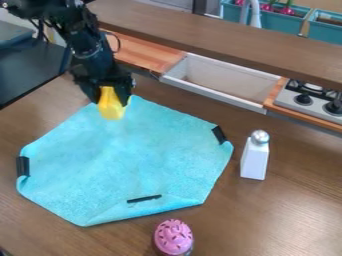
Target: Move the yellow object from top left of the cloth to bottom right of the table
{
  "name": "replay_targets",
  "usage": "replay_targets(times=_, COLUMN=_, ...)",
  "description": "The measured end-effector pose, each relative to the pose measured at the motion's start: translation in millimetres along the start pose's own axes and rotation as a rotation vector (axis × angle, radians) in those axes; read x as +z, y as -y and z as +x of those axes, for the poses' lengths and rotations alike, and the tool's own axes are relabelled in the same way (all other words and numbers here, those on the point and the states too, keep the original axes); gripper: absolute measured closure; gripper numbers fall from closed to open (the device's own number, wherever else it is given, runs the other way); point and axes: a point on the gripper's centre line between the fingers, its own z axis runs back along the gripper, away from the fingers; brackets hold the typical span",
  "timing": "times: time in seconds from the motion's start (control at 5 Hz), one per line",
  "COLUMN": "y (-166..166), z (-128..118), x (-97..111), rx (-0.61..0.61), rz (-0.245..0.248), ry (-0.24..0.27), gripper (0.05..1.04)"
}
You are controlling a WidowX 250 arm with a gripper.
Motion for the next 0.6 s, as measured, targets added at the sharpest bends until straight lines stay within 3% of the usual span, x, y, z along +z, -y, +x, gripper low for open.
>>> replay_targets(times=0.2, y=29, z=-17, x=15, rx=-0.086, rz=-0.062, ry=-0.006, gripper=0.255)
replay_targets(times=0.6, y=77, z=-60, x=36, rx=-0.2, rz=-0.138, ry=-0.036, gripper=0.255)
